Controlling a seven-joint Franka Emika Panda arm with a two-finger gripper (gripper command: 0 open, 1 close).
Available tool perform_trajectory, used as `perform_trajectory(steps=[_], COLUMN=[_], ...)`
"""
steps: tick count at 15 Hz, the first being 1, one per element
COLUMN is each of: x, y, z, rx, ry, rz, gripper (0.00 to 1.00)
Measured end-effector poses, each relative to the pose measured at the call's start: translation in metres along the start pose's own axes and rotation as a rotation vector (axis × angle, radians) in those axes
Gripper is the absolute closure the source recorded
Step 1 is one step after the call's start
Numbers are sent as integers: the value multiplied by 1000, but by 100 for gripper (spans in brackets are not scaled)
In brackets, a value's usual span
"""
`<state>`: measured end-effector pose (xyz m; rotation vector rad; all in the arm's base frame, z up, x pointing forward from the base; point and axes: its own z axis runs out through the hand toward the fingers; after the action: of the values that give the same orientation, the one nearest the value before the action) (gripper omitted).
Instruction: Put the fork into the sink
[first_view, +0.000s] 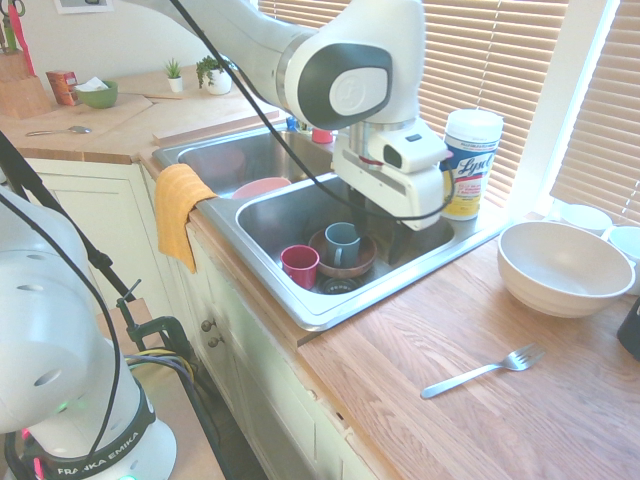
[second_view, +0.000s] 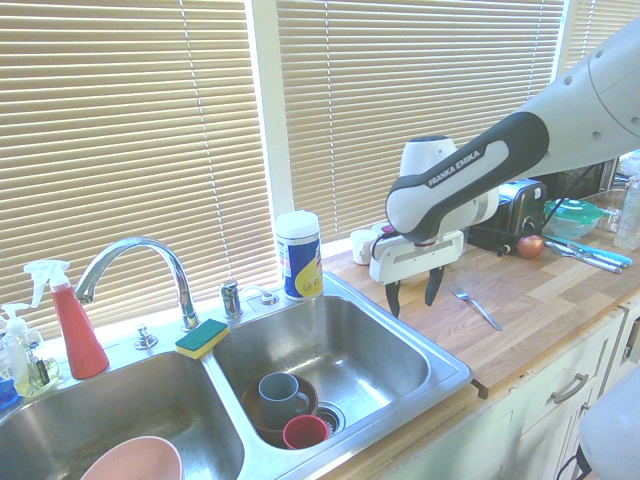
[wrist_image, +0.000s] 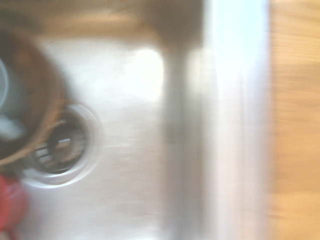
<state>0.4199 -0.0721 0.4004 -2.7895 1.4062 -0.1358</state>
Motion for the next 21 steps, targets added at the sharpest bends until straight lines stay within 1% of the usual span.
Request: perform_trajectory(steps=[1, 3, 5, 6, 8, 10, 13, 14, 17, 21], x=[21, 50, 74, 85, 105, 124, 133, 134, 139, 143], y=[22, 59, 88, 96, 97, 92, 90, 91, 96, 108], z=[-1, 0, 6, 11, 24, 41, 66, 71, 76, 80], rx=[0, -3, -9, -14, -27, -29, -32, -32, -13, 5], ry=[1, -3, -23, -30, -32, -12, -17, -22, -28, -48], rz=[34, 70, 82, 80, 73, 68, 81, 90, 123, 139], gripper=[0, 0, 0, 0, 0, 0, 0, 100, 100, 100])
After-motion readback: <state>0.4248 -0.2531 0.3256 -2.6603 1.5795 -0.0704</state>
